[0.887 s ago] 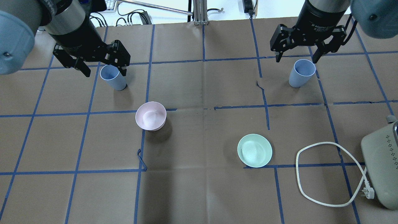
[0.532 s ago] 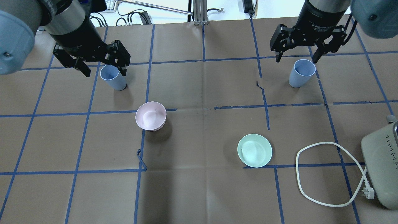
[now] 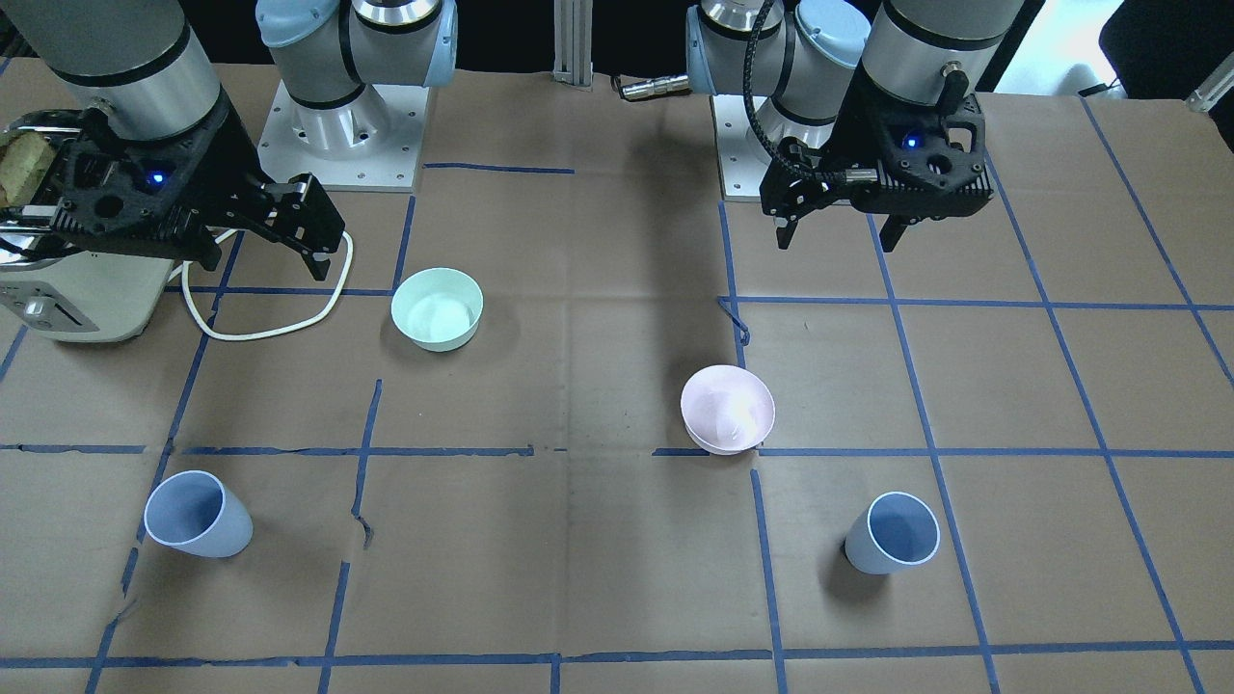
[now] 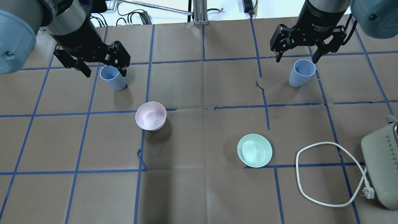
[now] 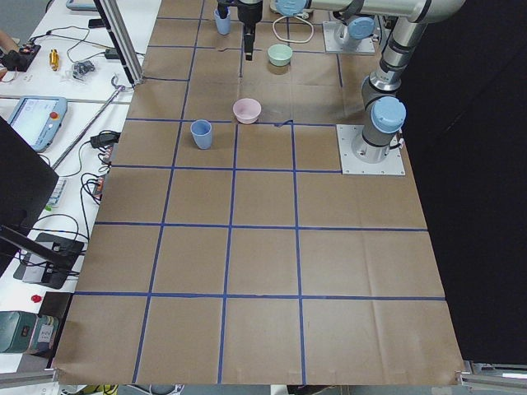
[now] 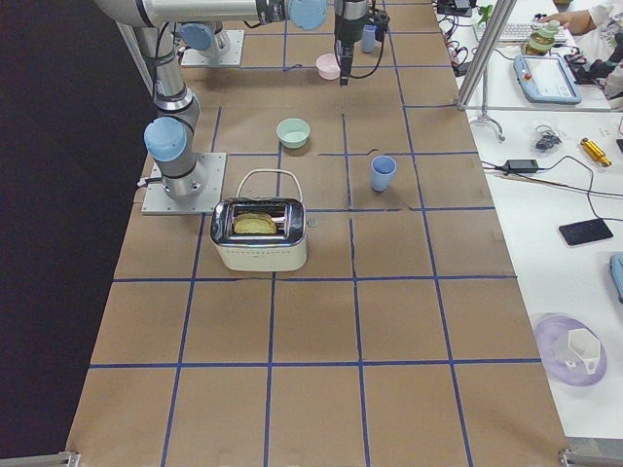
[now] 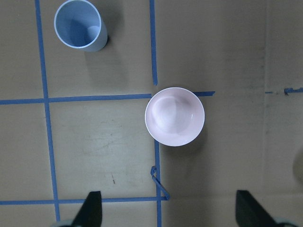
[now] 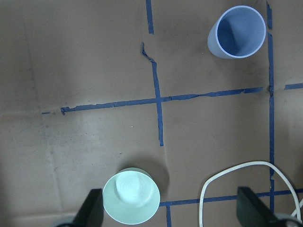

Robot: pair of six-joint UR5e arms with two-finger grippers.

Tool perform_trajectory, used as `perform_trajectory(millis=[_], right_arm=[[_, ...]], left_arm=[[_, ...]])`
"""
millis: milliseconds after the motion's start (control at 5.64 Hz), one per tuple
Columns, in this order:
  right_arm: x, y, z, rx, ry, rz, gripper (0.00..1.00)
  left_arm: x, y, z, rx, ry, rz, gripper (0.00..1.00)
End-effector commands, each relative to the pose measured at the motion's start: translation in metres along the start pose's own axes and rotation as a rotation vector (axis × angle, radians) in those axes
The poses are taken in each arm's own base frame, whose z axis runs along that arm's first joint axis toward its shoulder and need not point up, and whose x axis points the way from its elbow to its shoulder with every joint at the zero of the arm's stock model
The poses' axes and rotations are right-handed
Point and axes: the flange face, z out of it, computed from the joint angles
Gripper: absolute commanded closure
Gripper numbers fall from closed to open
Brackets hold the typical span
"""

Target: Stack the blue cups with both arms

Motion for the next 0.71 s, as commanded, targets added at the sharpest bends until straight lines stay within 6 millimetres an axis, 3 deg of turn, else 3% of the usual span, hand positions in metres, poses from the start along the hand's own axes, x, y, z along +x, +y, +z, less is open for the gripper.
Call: perform_trajectory(millis=[0, 177, 355, 532], right_arm=[[0.0, -0.001, -0.001, 0.009, 0.003, -0.003, 0.0], [0.001, -0.002, 0.0, 0.015, -0.001, -0.003, 0.0], [0.0, -0.003, -0.001, 0.017, -0.006, -0.077, 0.0], [0.003, -0.014, -0.003, 0.061, 0.003, -0.142, 0.0]], left_arm=[[-0.003, 0.003, 0.022, -0.049, 0.003, 0.192, 0.01], [-0.004, 0.006, 0.034, -0.056, 0.01, 0.291, 0.01], [-0.019, -0.017, 0.035, 0.053, -0.004, 0.321, 0.01], [-0.039, -0.05, 0.061, 0.051, -0.003, 0.3, 0.01]])
